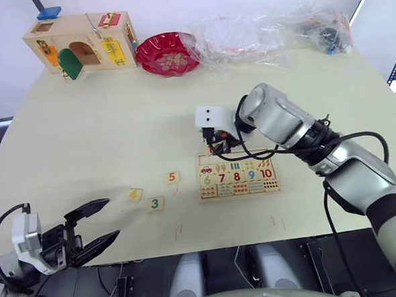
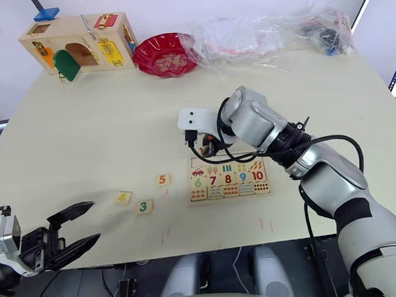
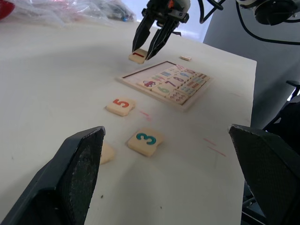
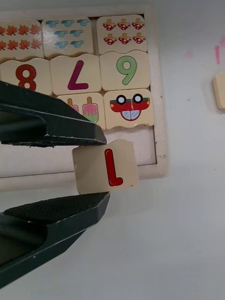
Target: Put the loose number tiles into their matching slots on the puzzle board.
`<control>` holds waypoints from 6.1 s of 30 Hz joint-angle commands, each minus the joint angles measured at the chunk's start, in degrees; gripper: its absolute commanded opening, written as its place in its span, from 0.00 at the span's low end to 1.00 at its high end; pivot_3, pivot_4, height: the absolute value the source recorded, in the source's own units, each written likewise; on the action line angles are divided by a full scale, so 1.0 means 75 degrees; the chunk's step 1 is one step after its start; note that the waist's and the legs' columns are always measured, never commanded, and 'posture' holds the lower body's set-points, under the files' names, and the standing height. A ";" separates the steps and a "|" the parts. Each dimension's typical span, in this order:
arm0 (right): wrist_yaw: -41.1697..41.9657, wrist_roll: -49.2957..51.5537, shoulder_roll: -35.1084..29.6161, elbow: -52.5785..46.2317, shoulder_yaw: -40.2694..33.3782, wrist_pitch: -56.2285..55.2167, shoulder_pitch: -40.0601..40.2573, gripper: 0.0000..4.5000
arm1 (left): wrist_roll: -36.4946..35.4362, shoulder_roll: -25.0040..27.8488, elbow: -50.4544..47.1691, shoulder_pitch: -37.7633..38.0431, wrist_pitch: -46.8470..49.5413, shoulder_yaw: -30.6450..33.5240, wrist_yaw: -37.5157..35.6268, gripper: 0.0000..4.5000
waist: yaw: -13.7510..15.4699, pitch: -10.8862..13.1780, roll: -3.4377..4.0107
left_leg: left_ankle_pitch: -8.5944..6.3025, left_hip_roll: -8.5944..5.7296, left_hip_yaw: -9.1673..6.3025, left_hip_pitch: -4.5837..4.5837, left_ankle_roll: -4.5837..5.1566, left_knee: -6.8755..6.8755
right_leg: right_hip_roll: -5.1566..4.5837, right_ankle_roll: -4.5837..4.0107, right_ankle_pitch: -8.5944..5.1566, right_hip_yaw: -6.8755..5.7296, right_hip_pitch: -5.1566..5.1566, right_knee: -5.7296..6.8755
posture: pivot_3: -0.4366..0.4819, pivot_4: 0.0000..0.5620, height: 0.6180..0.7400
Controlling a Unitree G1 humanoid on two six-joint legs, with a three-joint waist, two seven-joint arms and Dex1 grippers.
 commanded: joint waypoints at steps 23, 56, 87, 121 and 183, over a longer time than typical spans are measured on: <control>-0.0160 -0.0505 0.0827 0.0898 0.0096 -0.0140 -0.0004 0.19 | -0.0289 0.0362 0.1232 -0.0440 -0.0753 -0.0416 -0.0333 1.00 | -0.0010 0.0000 -0.0001 | 0.0000 0.0001 0.0000 0.0001 0.0000 0.0002 | -0.0002 -0.0001 0.0000 -0.0001 -0.0004 0.0010 | 0.48 0.27 1.00; -0.0030 -0.0576 0.0893 0.0867 0.0110 -0.0175 0.0038 0.19 | 0.0101 -0.0159 0.0001 -0.0251 -0.0170 -0.0059 -0.0159 1.00 | -0.0018 0.0000 -0.0001 | 0.0001 0.0001 -0.0001 0.0009 -0.0001 0.0005 | -0.0003 -0.0003 -0.0002 0.0001 -0.0010 0.0034 | 0.48 0.27 1.00; 0.0050 -0.0695 0.0883 0.0983 0.0091 -0.0511 0.0076 0.19 | 0.0178 -0.0272 -0.1022 -0.0234 0.0557 0.0097 0.0428 1.00 | -0.0016 0.0000 0.0000 | 0.0001 0.0001 -0.0024 0.0008 -0.0001 0.0004 | -0.0006 -0.0004 -0.0002 0.0003 -0.0011 0.0033 | 0.48 0.27 1.00; -0.0563 0.0855 0.0818 0.0538 -0.2482 -0.1491 0.1173 0.36 | 0.0374 -0.0250 -0.1676 -0.0710 0.1468 0.0286 0.1112 1.00 | -0.0034 0.0002 0.0000 | 0.0001 -0.0005 -0.0023 0.0009 -0.0001 0.0001 | 0.0008 -0.0004 -0.0002 0.0008 -0.0011 0.0032 | 0.48 0.27 1.00; -0.0564 0.3276 -0.0610 -0.3217 -0.5811 -0.2783 0.5321 0.01 | 0.0646 -0.0459 -0.0225 -0.0663 0.1022 0.0596 0.1208 1.00 | 0.0057 0.0002 -0.0001 | -0.0001 -0.0002 -0.0063 0.0002 0.0001 -0.0004 | -0.0015 0.0005 0.0003 -0.0027 0.0025 -0.0021 | 0.48 0.27 1.00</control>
